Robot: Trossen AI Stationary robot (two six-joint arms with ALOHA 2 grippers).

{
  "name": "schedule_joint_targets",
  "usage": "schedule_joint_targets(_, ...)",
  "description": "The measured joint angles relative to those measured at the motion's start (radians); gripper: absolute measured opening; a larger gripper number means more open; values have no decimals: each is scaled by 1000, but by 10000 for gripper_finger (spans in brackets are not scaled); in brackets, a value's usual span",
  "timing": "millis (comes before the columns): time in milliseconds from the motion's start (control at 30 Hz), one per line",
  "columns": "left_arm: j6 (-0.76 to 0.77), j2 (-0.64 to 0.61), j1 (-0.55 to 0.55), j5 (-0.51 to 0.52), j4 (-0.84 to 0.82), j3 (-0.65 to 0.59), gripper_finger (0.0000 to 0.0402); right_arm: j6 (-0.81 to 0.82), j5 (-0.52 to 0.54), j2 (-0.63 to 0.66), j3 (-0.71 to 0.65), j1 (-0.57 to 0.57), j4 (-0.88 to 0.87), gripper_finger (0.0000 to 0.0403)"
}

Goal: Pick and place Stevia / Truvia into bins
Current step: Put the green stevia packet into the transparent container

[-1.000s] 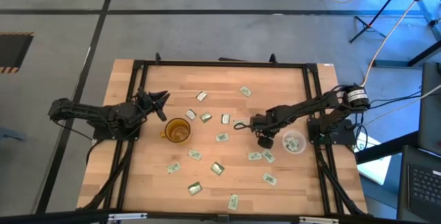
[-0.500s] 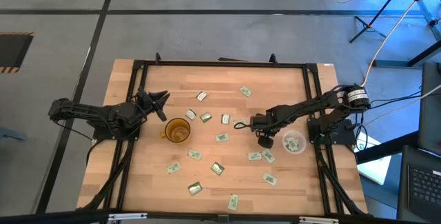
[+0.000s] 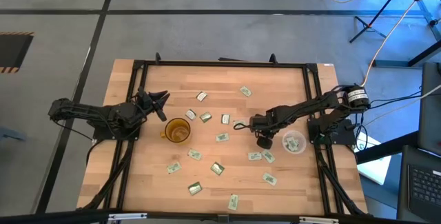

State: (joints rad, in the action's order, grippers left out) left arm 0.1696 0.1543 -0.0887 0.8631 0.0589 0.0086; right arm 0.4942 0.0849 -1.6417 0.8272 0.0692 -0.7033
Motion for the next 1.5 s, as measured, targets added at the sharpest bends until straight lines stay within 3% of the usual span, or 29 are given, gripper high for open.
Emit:
schedule_joint_targets(167,0,0,0,0,0,0,75,-4,1,0,0,0,-2,77)
schedule_joint_targets(533,0,0,0,0,0,0,75,-25,16,0,0,-1,-9,6)
schedule_joint_targets(800,0,0,0,0,0,0,75,0,6,-1,19,-1,-41,2)
schedule_joint_targets(1100,0,0,0,0,0,0,75,-11,4,0,165,12,-212,1)
schedule_joint_targets(1267,0,0,0,0,0,0,75,87,7,5,241,84,-396,1)
schedule_joint_targets(1500,0,0,0,0,0,0,75,345,11,140,245,250,-439,0)
